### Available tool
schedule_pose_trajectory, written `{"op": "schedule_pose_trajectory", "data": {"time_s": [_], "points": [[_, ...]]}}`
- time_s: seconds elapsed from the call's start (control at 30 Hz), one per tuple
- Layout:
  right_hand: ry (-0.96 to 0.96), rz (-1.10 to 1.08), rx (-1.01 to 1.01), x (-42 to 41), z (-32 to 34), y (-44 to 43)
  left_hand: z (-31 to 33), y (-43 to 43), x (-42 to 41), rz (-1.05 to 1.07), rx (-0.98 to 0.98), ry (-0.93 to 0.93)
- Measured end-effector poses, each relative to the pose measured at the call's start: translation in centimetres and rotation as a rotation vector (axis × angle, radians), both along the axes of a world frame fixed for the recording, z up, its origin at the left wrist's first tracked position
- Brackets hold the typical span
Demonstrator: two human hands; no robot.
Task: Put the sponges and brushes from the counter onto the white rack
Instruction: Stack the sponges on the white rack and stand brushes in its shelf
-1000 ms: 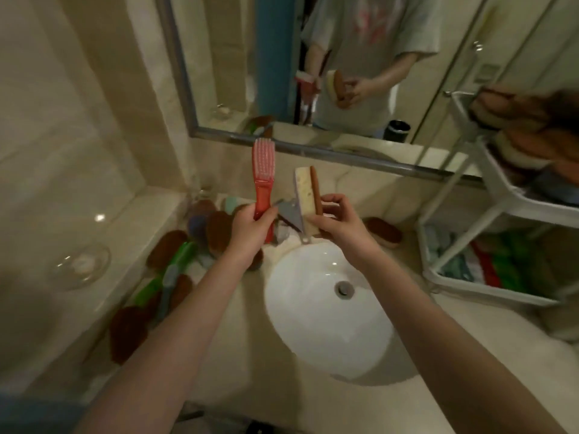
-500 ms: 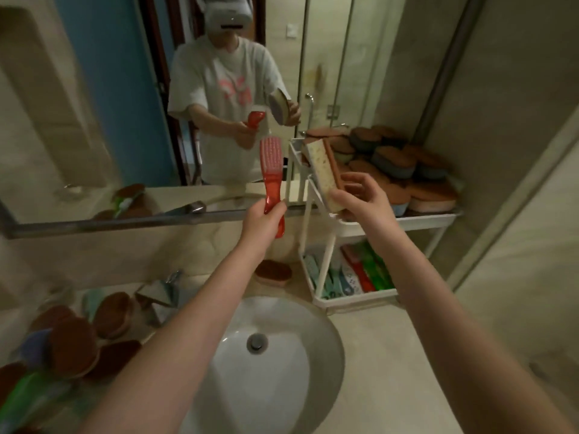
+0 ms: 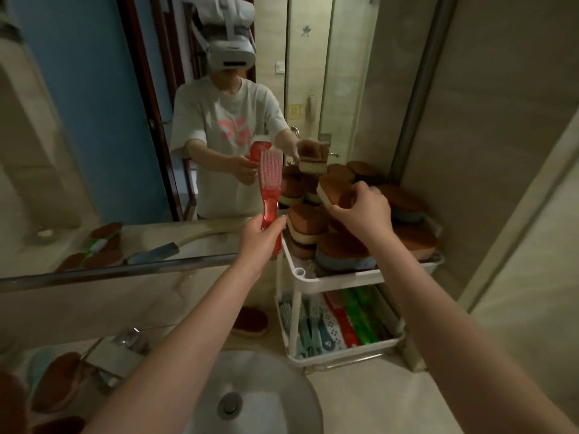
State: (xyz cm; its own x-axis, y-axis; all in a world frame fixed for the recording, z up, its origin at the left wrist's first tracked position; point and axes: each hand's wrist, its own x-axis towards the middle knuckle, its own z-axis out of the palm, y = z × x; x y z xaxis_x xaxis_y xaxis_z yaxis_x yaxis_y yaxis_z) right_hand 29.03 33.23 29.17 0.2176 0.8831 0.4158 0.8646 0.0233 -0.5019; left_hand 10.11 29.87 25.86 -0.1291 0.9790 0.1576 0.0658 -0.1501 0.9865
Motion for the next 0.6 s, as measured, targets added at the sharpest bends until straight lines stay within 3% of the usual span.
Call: {"op": "schedule_pose_trajectory", "data": {"time_s": [0.43, 0.53, 0.6], "points": [[-0.317, -0.121, -0.019, -0.8, -1.3, -0.8, -0.4, -1.1, 0.6, 0.028, -0.003, -0.073], [-0.204, -0.061, 0.193, -1.7, -1.9, -3.0, -0.7, -2.4, 0.6, 0.038, -0.024, -0.115], [0.056, 0.104, 0.313, -2.5, -2.6, -5.3, -1.2, -3.8, 0.5, 0.026, -0.028, -0.157]]}}
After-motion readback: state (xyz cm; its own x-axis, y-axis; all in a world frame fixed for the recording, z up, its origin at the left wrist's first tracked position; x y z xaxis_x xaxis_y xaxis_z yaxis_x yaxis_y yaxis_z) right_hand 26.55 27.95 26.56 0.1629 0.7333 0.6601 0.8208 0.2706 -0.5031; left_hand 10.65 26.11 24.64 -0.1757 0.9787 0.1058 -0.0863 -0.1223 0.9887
